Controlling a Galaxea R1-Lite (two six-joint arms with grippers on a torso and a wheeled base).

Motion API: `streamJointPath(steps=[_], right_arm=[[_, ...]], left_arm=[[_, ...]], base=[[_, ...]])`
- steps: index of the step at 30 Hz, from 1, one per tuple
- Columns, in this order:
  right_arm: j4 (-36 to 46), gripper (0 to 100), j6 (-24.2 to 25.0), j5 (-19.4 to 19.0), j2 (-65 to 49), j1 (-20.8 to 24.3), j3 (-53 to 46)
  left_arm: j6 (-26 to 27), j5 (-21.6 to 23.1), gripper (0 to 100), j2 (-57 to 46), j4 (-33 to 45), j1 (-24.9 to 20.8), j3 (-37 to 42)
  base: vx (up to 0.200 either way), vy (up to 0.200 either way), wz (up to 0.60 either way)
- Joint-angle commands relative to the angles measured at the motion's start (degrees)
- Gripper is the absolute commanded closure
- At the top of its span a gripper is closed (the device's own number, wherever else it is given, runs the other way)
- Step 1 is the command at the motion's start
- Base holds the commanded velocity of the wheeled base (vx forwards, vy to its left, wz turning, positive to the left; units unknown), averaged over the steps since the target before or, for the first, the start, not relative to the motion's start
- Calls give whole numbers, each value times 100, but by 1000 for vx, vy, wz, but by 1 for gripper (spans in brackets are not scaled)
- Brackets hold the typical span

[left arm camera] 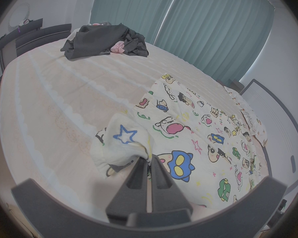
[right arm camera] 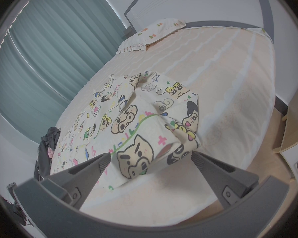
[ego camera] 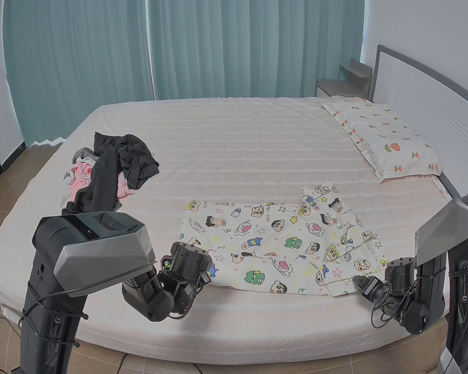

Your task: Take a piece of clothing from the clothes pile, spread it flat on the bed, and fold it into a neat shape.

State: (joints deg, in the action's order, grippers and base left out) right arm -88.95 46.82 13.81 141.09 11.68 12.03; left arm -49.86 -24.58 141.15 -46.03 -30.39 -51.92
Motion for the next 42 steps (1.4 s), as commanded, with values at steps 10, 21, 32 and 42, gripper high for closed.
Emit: streamJointPath(steps=[10, 21, 32, 42], right_arm=[[-105, 0, 20, 403, 366, -25, 519], [-105, 100, 11, 438, 437, -60, 678], [-105, 100, 11, 438, 199, -69, 651], [-105, 100, -33, 438, -223, -78, 317]], left_arm=[[11, -3, 100, -27, -11, 104, 24], [11, 5, 100, -18, -11, 95, 59], [29, -3, 100, -35, -2, 77, 112], [73, -3, 100, -405, -2, -2, 639]], base=[[0, 0, 0], [0, 0, 0], [0, 0, 0], [0, 0, 0]])
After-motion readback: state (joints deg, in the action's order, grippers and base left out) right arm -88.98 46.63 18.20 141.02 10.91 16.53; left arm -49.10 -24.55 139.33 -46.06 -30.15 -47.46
